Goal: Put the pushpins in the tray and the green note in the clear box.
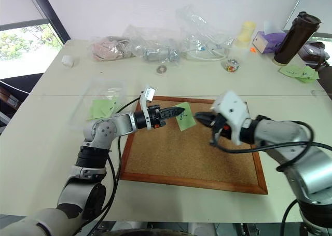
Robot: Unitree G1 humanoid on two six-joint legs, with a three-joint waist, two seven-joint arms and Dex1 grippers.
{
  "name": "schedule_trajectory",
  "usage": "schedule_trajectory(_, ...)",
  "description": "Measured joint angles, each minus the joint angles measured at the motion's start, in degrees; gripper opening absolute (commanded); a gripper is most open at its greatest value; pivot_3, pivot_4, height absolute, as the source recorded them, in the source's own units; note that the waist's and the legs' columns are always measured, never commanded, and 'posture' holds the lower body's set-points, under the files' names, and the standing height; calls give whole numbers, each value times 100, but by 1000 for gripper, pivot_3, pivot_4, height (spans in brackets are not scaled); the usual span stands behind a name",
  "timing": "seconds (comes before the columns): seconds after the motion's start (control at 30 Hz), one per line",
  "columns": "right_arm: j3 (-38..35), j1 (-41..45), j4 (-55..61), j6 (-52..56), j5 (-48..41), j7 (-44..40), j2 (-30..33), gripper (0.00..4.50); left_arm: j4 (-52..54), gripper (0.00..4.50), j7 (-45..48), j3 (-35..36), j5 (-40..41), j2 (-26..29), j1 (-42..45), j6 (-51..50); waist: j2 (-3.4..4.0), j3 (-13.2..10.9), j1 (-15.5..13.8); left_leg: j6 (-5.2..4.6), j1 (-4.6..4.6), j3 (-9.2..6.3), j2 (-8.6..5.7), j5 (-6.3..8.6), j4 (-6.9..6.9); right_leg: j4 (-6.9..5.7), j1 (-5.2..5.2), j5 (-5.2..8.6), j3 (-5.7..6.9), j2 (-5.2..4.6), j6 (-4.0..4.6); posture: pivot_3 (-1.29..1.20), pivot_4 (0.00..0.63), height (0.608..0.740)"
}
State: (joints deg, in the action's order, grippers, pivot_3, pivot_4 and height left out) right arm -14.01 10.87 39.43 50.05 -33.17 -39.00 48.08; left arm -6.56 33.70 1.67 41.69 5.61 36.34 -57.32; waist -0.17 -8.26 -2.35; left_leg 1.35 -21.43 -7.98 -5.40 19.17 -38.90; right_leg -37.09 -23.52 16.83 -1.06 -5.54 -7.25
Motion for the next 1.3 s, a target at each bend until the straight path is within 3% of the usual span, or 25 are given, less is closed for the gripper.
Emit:
schedule_trajectory(0.27,-1579,-1032,-2006,-393,307,216,-163,43,354,13,58,80,0,236,-74,289,2,1,6,0,3,2,-3,0,-1,-9,0,0,-3,-1,0,0,150,740)
schedule_trajectory(0.6,-1554,-1377,-3502,-1269,891,110,-161,43,743,13,301,-263,-59,260,-231,554,8,4,31,0,6,10,-1,0,-4,-13,-1,0,-7,3,0,0,150,740)
schedule_trajectory(0.73,-1437,-1346,-3959,-1477,1004,41,-168,1394,931,0,554,-488,-231,500,-336,778,9,4,31,0,7,10,-1,0,-6,-13,1,0,-7,3,0,0,150,740)
schedule_trajectory(0.87,-1374,-1329,-4112,-1631,1063,39,-198,3554,961,0,581,-509,-263,539,-394,881,9,4,18,0,6,10,-2,0,-8,-12,1,0,-7,2,0,0,150,740)
schedule_trajectory(0.93,-1374,-1314,-4118,-1679,1068,43,-198,4414,963,0,570,-510,-269,532,-395,904,9,4,20,0,6,10,-2,0,-8,-12,1,0,-7,3,0,0,150,740)
schedule_trajectory(1.1,-1401,-1329,-3965,-1646,1029,34,-197,4414,979,0,559,-510,-299,560,-406,939,10,5,24,0,6,10,-2,0,-8,-13,1,0,-8,3,0,0,150,740)
schedule_trajectory(1.3,-1589,-1252,-2636,-908,294,-189,43,4414,1115,0,580,-513,-396,734,-408,1004,13,3,32,0,5,10,1,0,-7,-13,-1,0,-8,4,0,0,150,740)
